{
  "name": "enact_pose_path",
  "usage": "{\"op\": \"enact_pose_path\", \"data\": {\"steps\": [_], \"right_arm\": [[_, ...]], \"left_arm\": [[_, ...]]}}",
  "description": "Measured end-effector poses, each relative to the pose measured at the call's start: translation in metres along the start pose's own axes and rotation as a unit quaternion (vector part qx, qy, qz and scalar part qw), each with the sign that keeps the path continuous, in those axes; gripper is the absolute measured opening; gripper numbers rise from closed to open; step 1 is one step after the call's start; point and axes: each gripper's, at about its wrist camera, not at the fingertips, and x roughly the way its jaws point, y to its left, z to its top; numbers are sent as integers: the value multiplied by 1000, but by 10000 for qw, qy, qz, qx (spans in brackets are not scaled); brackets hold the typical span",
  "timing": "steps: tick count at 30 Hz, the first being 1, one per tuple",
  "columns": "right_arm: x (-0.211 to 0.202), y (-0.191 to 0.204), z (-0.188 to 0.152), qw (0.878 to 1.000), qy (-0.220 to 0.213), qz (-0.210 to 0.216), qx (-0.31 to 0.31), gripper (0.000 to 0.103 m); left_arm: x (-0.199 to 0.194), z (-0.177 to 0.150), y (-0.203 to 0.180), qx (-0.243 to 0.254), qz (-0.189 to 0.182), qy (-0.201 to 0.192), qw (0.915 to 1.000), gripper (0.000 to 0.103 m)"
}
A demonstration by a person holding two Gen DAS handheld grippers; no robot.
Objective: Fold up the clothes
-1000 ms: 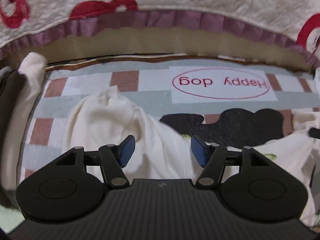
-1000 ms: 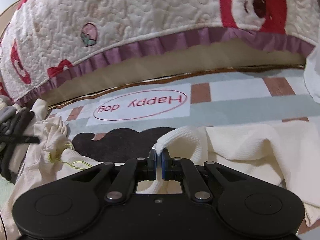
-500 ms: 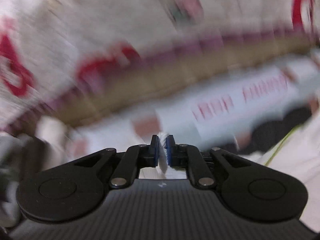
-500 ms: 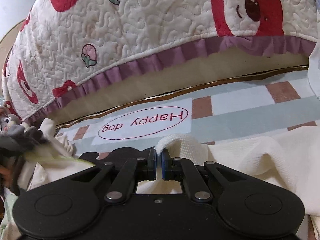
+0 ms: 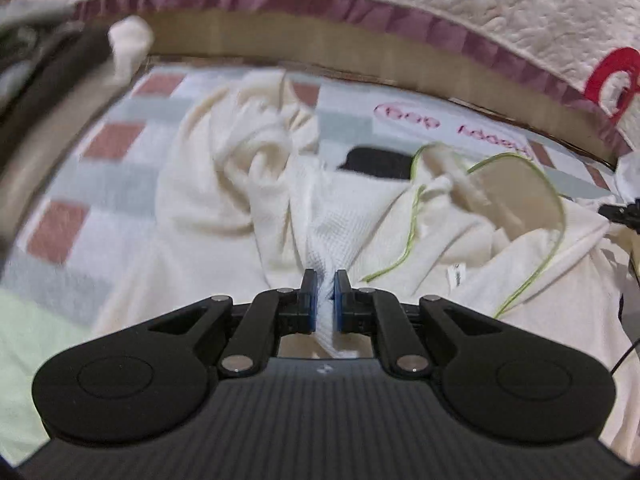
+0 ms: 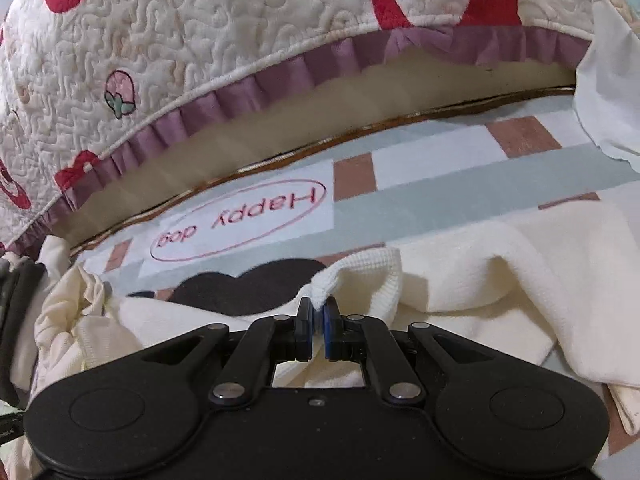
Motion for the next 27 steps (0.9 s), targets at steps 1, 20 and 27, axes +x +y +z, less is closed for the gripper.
{"op": "enact_pose_path", "data": {"steps": [1,20,27], "right_arm": [[-1,0,1,9999,-62,123,54,7],[29,-34,39,9976,-558,-159,383,8],[34,-26,39,9982,-100,-577,92,8]], "left_arm": [[2,4,0,29,-51,-16,10000,7],[77,142,-75,1455,-413,-232,9882,2],[75,171,-143,2881,-645,1153,9485,17]]}}
